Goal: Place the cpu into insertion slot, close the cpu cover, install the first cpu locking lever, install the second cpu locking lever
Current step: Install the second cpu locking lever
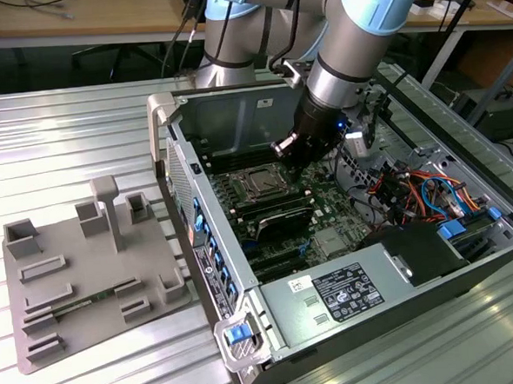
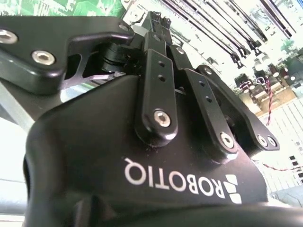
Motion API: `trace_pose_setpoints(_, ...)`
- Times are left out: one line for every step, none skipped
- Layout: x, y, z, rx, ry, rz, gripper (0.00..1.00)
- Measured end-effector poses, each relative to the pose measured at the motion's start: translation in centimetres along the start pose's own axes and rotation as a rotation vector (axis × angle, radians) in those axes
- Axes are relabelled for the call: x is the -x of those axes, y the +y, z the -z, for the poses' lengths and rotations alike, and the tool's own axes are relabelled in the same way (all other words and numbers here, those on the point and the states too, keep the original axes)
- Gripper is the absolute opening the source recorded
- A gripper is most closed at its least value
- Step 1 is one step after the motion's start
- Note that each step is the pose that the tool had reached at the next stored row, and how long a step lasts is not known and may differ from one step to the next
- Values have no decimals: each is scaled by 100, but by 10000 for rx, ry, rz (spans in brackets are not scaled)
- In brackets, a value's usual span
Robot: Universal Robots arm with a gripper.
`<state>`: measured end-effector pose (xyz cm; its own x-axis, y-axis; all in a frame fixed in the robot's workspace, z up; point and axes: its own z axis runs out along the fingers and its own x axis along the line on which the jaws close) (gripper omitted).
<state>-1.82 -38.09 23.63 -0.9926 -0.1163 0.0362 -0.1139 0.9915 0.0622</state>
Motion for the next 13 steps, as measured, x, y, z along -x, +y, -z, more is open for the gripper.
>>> trace_pose_setpoints(4,-7,-23,0,0,-3,11)
trace_pose_setpoints(16,-22,-59,0,-1,-5,11)
trace_pose_setpoints(18,-43,-83,-2,1,-9,11)
trace_pose_setpoints(18,-70,-120,1,-2,-16,11)
trace_pose_setpoints(18,-81,-131,-2,-1,-22,11)
trace_pose_setpoints(17,-84,-142,0,-2,-23,11)
trace_pose_setpoints(17,-87,-163,-2,-1,-25,11)
trace_pose_setpoints(19,-89,-188,-2,-1,-23,11)
trace_pose_setpoints(19,-90,-199,-1,-1,-23,11)
trace_pose_setpoints(16,-90,-212,-2,-1,-22,11)
trace_pose_setpoints(8,-90,-220,-2,-1,-23,11)
trace_pose_setpoints(-4,-89,-226,-3,-2,-23,11)
trace_pose_setpoints(-19,-88,-232,-4,-1,-23,11)
